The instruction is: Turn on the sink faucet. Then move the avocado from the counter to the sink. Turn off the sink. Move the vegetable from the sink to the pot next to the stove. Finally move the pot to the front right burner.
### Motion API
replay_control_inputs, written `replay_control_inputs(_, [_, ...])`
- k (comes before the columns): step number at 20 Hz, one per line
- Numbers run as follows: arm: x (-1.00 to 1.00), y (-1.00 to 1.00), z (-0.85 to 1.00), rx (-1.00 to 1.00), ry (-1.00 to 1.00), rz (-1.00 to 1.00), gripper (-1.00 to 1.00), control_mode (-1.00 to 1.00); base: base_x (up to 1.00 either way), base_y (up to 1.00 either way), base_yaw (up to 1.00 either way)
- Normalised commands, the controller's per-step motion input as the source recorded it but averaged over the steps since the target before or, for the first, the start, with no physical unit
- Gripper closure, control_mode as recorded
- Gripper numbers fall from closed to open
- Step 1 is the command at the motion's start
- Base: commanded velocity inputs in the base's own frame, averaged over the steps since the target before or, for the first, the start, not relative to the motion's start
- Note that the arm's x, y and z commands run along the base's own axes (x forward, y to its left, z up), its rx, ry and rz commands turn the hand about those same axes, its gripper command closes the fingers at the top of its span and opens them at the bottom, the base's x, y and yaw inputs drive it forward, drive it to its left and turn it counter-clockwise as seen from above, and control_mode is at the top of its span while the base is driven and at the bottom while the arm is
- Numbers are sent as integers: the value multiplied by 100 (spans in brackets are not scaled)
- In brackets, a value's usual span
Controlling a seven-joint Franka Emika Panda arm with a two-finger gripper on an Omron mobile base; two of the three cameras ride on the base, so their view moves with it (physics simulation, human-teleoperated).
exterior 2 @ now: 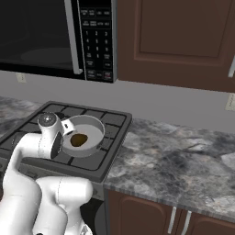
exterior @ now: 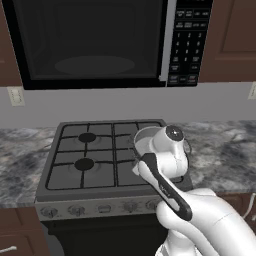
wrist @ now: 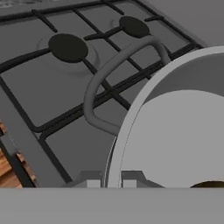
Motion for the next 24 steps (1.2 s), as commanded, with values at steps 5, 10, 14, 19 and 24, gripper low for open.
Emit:
replay_control_inputs(5, [19,5,-16,0,7,2,100,-100,0,0,0])
replay_control_inputs(10, [18,14,-26,-1,10,2,100,-100,0,0,0])
replay_control_inputs(14, [18,17,-37,-3,6,1,100,-100,0,0,0])
replay_control_inputs(19, [10,14,-38,-2,1,1,100,-100,0,0,0])
replay_control_inputs(24, [3,5,-32,0,0,2,100,-100,0,0,0])
